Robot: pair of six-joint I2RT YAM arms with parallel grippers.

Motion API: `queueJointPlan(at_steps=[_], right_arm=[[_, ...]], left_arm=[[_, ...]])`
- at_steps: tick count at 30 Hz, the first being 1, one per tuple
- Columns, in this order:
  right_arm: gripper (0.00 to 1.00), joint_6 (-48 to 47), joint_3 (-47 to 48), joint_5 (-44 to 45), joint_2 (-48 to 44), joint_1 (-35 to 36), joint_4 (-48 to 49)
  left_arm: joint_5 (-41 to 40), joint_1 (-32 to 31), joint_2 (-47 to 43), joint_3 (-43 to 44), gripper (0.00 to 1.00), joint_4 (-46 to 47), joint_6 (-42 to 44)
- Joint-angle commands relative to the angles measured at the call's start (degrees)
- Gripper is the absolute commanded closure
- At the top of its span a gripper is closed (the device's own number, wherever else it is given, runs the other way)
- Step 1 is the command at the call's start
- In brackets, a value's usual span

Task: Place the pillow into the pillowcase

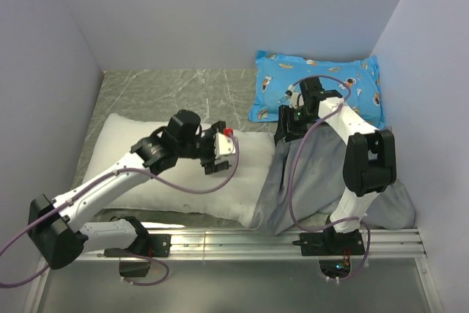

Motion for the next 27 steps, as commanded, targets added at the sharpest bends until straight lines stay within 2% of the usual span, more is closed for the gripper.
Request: queueJointPlan(at_steps=[1,3,4,8,9,13,15,16,18,21,22,23,25,26,27], right_arm=[[0.45,0.46,2.14,-1.58,1.90,-0.22,-0.32],[0.55,0.11,2.14,-0.62,2.61,-0.22,-0.76],[0.66,-0.41,2.31,-0.27,3.13,-0.22,-1.11],[0.91,-1.65,1.96,1.14,1.91,-0.22,-1.29],[1.00,-1.82,2.05,1.32,1.56,-0.22,-1.20],[1.00,-2.70,2.48,1.14,0.68,-0.22,-1.64],[1.00,-3.40,2.57,0.88,0.33,-0.22,-2.16],[1.00,-3.67,2.49,1.05,-0.28,-0.14,-2.08],[1.00,-4.28,2.22,0.53,-1.16,-0.22,-2.17],[1.00,-5.25,2.05,-0.53,-1.96,-0.22,-2.60],[1.00,-5.25,2.13,-0.53,-2.13,-0.22,-2.60],[1.00,-5.43,2.14,-0.35,-2.05,-0.22,-2.78],[1.00,-5.78,2.75,0.61,-1.70,-0.31,-3.66],[1.00,-7.26,2.92,1.14,-1.52,-0.22,-4.09],[0.98,-7.97,3.19,2.10,-1.08,-0.22,-4.79]], left_arm=[[5.16,3.02,3.47,6.92,0.17,0.79,0.88],[5.86,3.73,6.20,8.52,0.16,0.79,1.40],[7.17,4.34,7.77,9.57,0.16,1.14,1.32],[12.88,4.96,13.05,12.74,0.15,-1.57,4.03],[14.37,5.31,14.28,13.27,0.15,-2.01,4.39],[18.78,5.40,24.27,18.61,0.13,-4.03,5.01],[20.10,5.40,28.94,22.39,0.12,-9.27,4.74],[20.27,5.66,33.40,26.24,0.04,-10.88,4.48],[22.11,6.54,36.77,29.08,0.01,-13.34,2.99],[21.68,6.54,39.16,27.26,0.01,-12.48,2.64],[21.86,6.54,38.99,26.55,0.07,-11.87,2.55],[22.64,6.54,38.99,26.11,0.38,-13.34,5.24],[23.53,5.93,38.12,25.58,0.72,-16.51,8.25],[23.96,6.01,36.98,24.62,0.95,-17.13,10.61],[24.23,6.10,35.49,21.65,1.00,-17.14,12.46]])
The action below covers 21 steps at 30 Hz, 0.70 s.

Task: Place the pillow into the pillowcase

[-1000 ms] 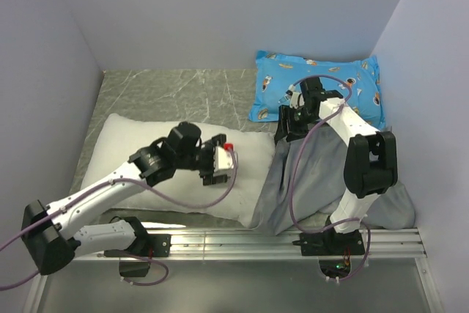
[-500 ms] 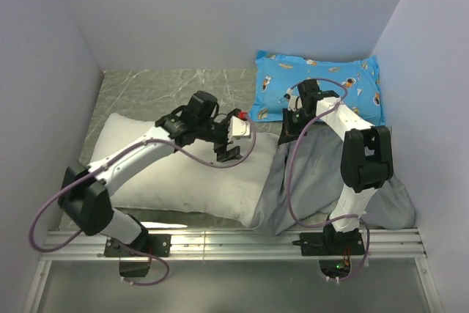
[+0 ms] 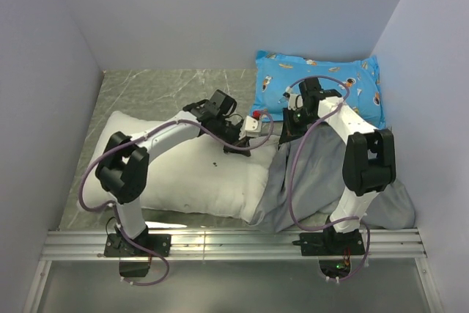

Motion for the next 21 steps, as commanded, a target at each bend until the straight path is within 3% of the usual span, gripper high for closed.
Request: queueJointPlan(at_steps=[1,6,9,14,16,17,21], right_arm=[[0.95,-3.47,2.88,3.33,-1.78,-0.35,-2.72],[0.91,-4.09,3.41,5.09,-1.08,-0.44,-3.43],[0.80,-4.27,3.68,5.44,-1.25,-0.44,-4.65],[0.80,-5.76,3.23,5.89,-1.60,-0.53,-8.60],[0.73,-6.99,2.71,5.53,-2.04,-0.62,-9.75],[0.73,-7.34,2.27,5.01,-2.39,-0.62,-9.93],[1.00,-7.70,1.92,3.34,-2.57,-0.62,-9.50]], left_arm=[[1.94,-0.34,-7.09,-6.52,1.00,-4.99,8.17],[-0.08,-2.01,-12.66,-13.57,1.00,-6.73,16.09],[-0.88,-2.19,-13.01,-14.27,1.00,-5.69,14.78],[-1.23,-2.19,-12.49,-14.01,1.00,-3.75,12.06],[-1.40,-2.19,-12.05,-13.66,1.00,-4.10,12.31],[-1.40,-2.19,-12.05,-13.57,1.00,-4.01,12.31],[-0.71,-2.28,-12.31,-13.92,1.00,-3.66,12.92]])
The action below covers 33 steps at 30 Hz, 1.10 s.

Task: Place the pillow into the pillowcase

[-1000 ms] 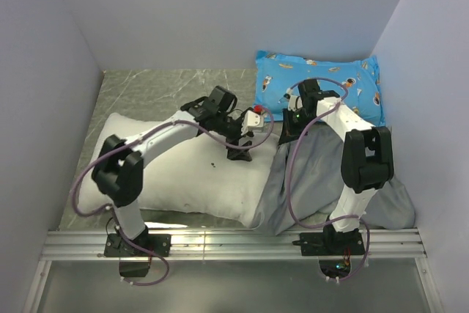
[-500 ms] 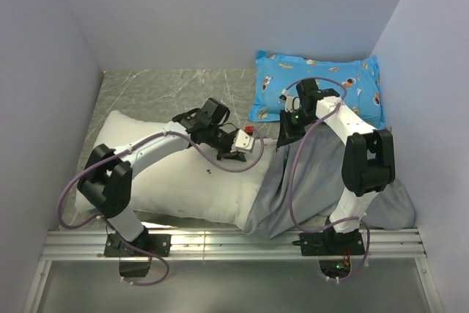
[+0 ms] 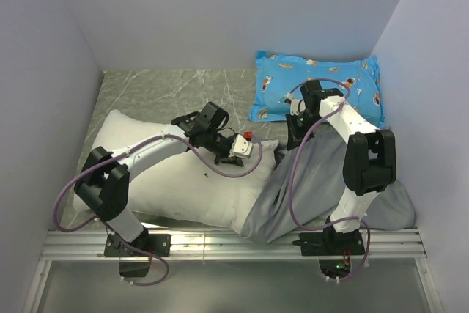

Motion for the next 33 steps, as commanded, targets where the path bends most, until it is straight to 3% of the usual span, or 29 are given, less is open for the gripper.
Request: queueJointPlan(at_steps=[1,5,9,11,17,23,30,33], right_arm=[[1.00,-1.01,1.15,-0.95,-2.64,-0.16,-0.49],[1.00,1.10,4.48,-3.84,-2.99,-0.16,2.41],[1.00,3.39,12.12,-12.79,-2.90,-0.33,3.29],[1.00,3.74,13.45,-19.03,-4.47,-0.16,3.21],[1.00,3.38,10.31,-24.77,-11.93,5.63,2.84],[1.00,8.65,4.75,-23.72,-11.70,16.69,11.09],[1.00,16.39,23.19,-27.14,-1.42,22.78,17.35],[1.00,25.34,19.72,-28.03,-0.44,23.13,30.06]], left_arm=[[0.76,-0.09,-0.86,-1.09,1.00,-5.80,1.45],[0.07,-2.81,-2.70,-1.62,1.00,-9.56,7.59],[-2.22,-8.16,-5.34,-4.17,1.00,-9.85,11.47],[-3.36,-9.23,-5.34,-4.35,1.00,-9.67,10.95],[-3.11,-8.10,-6.39,-3.82,1.00,-5.91,7.00],[-0.82,-6.42,-15.26,-5.05,1.00,6.83,-1.86],[-7.48,-4.67,-25.99,-12.86,1.00,26.08,-19.00],[-13.38,-1.69,-23.38,-14.19,1.00,28.38,-24.20]])
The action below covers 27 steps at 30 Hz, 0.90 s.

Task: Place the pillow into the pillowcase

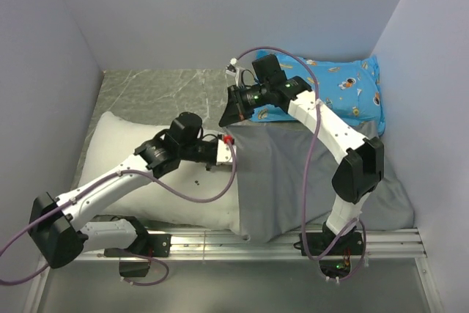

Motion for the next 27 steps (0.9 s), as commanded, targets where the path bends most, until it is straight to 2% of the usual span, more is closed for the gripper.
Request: queueJointPlan(at_steps=[1,7,9,10,11,12,13,14,15,16,17,21,23,24,26,27], right_arm=[[1.00,11.26,0.01,0.07,0.63,0.49,15.84],[1.00,16.36,3.17,4.76,7.92,0.58,19.46],[1.00,16.47,2.21,4.23,9.33,0.75,19.12],[0.99,15.77,1.85,4.67,9.25,0.66,18.50],[0.86,12.45,1.85,7.28,8.46,0.40,15.02],[0.79,10.77,1.59,9.40,7.50,0.14,13.16],[0.67,9.44,0.72,11.25,6.18,-0.47,11.83],[0.49,7.86,-0.68,12.39,2.69,-2.22,10.43],[0.39,7.33,-3.48,14.23,0.74,-3.63,9.80],[0.31,6.63,-4.82,14.86,-1.19,-4.86,9.01],[0.31,4.70,-5.79,15.65,-4.95,-7.66,6.83],[0.33,-2.77,-12.36,19.69,-15.43,-11.29,2.51],[0.36,-8.64,-17.28,20.50,-21.14,-10.94,-0.81],[0.36,-9.98,-19.05,20.49,-22.82,-9.81,-2.06],[0.38,-15.13,-24.48,21.80,-27.13,-7.00,-6.17],[0.39,-15.87,-26.69,22.94,-28.62,-4.89,-6.72]], left_arm=[[-7.23,3.17,2.77,-0.44,1.00,12.34,-9.82],[-12.26,9.68,11.30,-0.53,0.99,18.67,-13.44],[-10.96,11.44,12.71,1.66,0.86,15.96,-12.47],[-9.47,12.05,12.46,2.19,0.78,11.33,-10.29],[-7.54,13.10,11.84,3.15,0.59,7.63,-8.27],[-3.95,13.37,9.84,3.33,0.48,4.64,-6.25],[-2.96,13.55,8.60,3.42,0.41,1.74,-2.58],[-1.82,13.73,7.19,3.69,0.32,-5.51,-0.71],[-0.94,13.73,4.40,3.69,0.24,-8.46,0.79],[-0.75,13.73,2.89,3.43,0.22,-11.36,2.46],[-1.01,13.82,1.57,2.73,0.21,-15.22,2.99],[-5.31,13.82,-6.24,0.53,0.17,-19.37,2.65],[-5.50,13.64,-8.19,0.17,0.12,-22.01,5.54],[-5.85,13.38,-9.51,-0.18,0.06,-23.07,5.72],[-7.52,11.11,-10.04,-0.62,0.05,-25.44,6.25],[-8.21,9.96,-10.22,-1.05,0.01,-26.76,6.69]])
